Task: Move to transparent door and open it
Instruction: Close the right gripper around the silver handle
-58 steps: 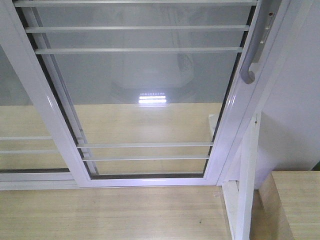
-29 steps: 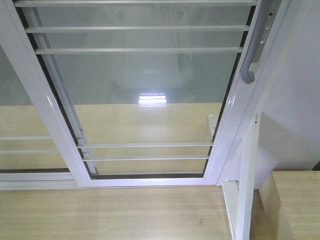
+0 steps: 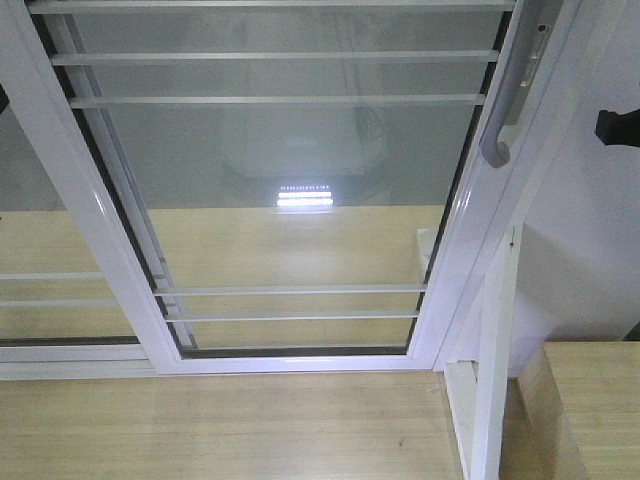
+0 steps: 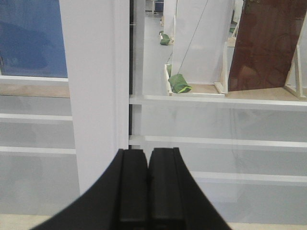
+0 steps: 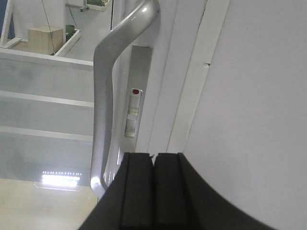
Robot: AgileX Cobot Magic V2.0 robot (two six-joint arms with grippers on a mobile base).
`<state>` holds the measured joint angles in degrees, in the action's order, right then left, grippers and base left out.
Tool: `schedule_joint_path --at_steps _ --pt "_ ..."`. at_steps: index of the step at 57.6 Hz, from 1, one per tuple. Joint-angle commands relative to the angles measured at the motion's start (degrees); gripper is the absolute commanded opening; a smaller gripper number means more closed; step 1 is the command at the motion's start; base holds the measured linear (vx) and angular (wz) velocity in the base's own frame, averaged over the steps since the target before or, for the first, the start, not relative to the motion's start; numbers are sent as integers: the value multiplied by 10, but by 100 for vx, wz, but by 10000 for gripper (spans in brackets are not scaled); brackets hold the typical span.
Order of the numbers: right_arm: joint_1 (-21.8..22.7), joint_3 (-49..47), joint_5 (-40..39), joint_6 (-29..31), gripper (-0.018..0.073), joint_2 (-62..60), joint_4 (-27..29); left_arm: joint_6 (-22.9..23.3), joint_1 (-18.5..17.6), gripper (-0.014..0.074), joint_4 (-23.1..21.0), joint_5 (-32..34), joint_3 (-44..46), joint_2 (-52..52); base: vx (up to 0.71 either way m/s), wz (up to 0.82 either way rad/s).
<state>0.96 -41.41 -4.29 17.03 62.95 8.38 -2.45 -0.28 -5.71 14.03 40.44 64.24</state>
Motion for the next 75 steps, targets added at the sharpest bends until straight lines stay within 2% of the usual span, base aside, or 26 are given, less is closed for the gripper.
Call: schedule_joint_path --at_steps 1,8,18,26,35,40,49,67,75 --pt "3 -22 -54 -1 6 -9 -1 4 -3 14 -1 59 20 -9 0 0" --pt "2 -22 -51 -2 46 -9 -1 4 -3 57 -1 57 20 -9 0 0" --pt "2 -22 -32 -1 183 -9 -1 4 -3 188 -1 57 20 -9 0 0" --pt "2 -22 -20 -4 382 -9 0 4 -3 361 -1 60 20 -9 0 0" --pt "2 -22 -29 -40 644 -9 21 3 -3 552 -1 62 20 -9 0 0" --pt "2 -22 -43 -44 726 -6 25 3 -3 630 -1 68 20 -3 0 0" --pt "2 -22 -84 -45 724 17 25 3 -3 663 -2 83 20 14 0 0" --pt "2 -23 -161 -49 634 104 21 3 -3 598 -2 83 20 17 0 0" --pt "2 -24 -207 -69 567 146 -32 3 -3 575 -2 82 20 17 0 0"
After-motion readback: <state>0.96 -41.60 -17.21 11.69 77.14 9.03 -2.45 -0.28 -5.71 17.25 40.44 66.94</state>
